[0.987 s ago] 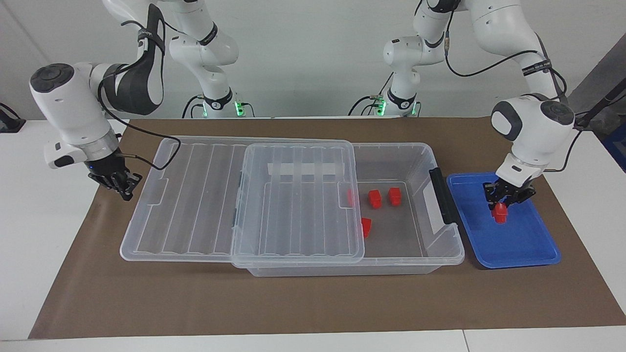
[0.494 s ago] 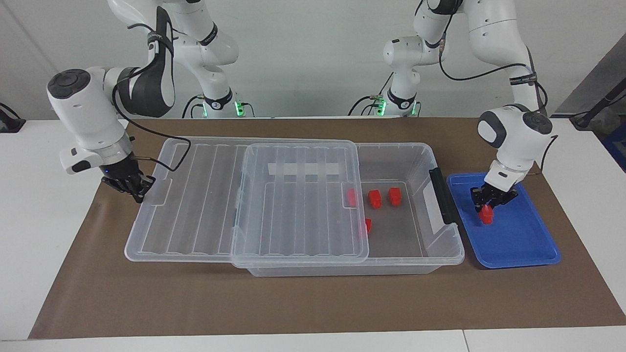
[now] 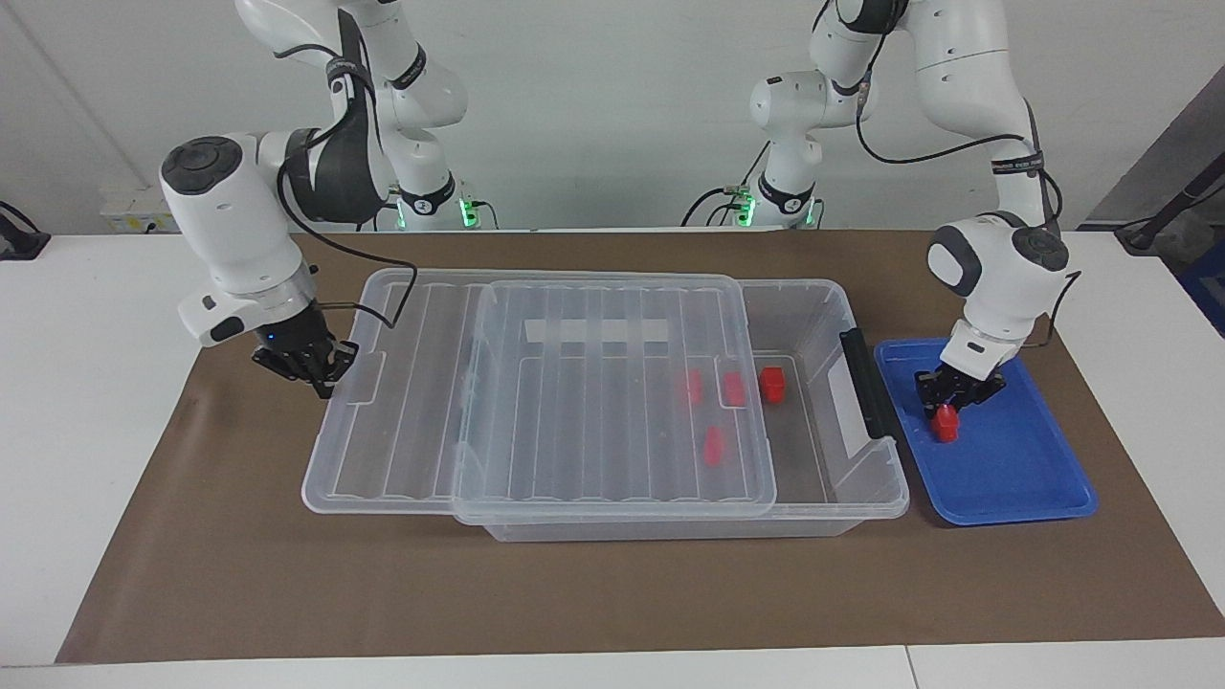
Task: Place red block in blue tray from box
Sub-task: 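Lower the block into the tray while the right gripper slides the lid back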
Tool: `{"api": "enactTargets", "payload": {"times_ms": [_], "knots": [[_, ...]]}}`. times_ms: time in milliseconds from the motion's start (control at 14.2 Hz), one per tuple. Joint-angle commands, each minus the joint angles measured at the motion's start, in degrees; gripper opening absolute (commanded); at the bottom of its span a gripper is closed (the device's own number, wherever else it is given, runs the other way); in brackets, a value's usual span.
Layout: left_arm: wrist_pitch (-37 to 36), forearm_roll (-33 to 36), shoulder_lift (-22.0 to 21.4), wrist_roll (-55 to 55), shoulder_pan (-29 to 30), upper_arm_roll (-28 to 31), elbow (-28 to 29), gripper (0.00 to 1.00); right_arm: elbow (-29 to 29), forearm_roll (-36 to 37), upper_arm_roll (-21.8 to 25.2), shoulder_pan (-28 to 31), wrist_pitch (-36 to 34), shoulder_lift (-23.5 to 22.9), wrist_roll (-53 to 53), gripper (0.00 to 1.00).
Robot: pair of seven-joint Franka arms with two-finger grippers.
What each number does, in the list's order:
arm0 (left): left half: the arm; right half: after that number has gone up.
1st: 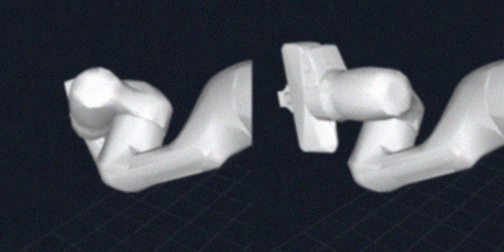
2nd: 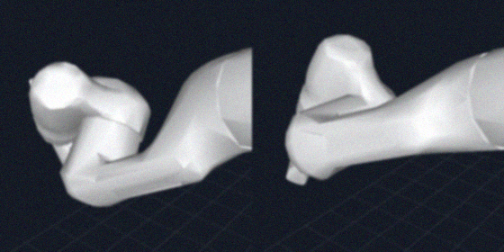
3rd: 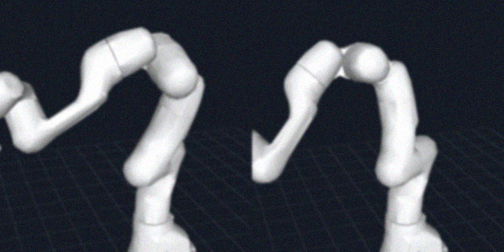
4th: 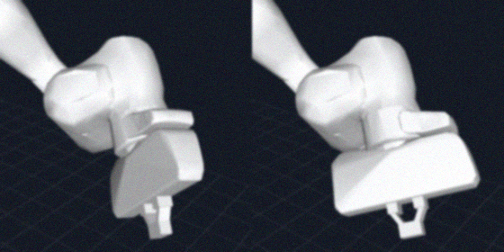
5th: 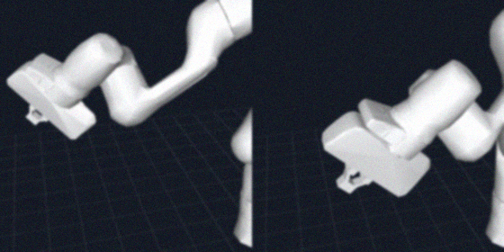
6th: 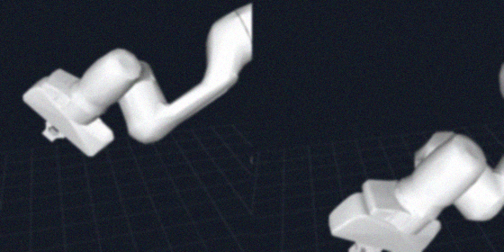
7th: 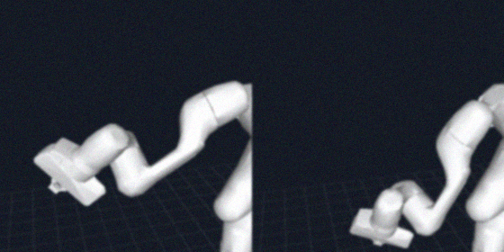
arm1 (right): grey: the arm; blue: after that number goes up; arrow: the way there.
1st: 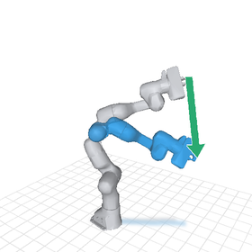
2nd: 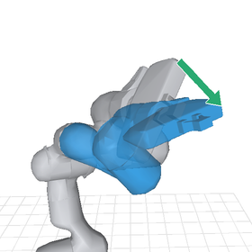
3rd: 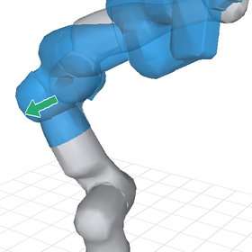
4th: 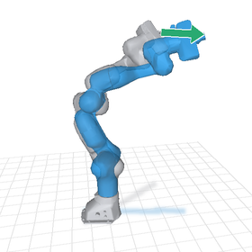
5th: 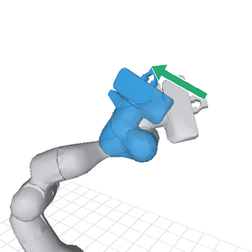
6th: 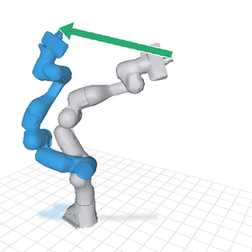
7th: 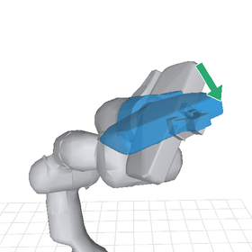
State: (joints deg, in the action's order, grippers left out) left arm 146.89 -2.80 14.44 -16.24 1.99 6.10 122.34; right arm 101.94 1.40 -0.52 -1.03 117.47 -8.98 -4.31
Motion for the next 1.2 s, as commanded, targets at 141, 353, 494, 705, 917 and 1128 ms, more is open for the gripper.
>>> {"api": "enactTargets", "payload": {"times_ms": [141,353,494,705,917,1128], "knots": [[3.58,-0.98,0.15,-0.10,-0.05,0.14,2.28,0.35,0.55,-0.78,-3.25,-0.98,0.83,-0.60,1.67,0.00],[3.32,-0.98,0.15,-0.46,-0.14,0.14,2.20,1.00,0.81,-0.78,-5.62,-1.08,0.74,-0.69,1.67,0.00],[2.62,-0.98,0.15,-1.24,-0.05,0.14,1.67,1.00,0.81,-0.78,-7.20,-1.08,0.74,-0.69,1.67,0.00],[-2.19,-0.98,-0.11,-2.48,-0.14,0.14,-2.09,1.00,0.72,-0.78,-8.88,-1.08,0.83,-0.69,1.23,0.00],[-15.63,-0.98,-0.29,-2.56,-0.49,0.23,-11.83,1.00,0.72,-0.78,-10.20,-1.08,0.83,-0.69,1.05,0.00],[-26.98,-0.98,-1.51,-2.48,-0.76,0.23,-19.84,1.00,0.72,-0.78,-10.73,-1.08,0.74,-0.78,1.14,0.00]]}}
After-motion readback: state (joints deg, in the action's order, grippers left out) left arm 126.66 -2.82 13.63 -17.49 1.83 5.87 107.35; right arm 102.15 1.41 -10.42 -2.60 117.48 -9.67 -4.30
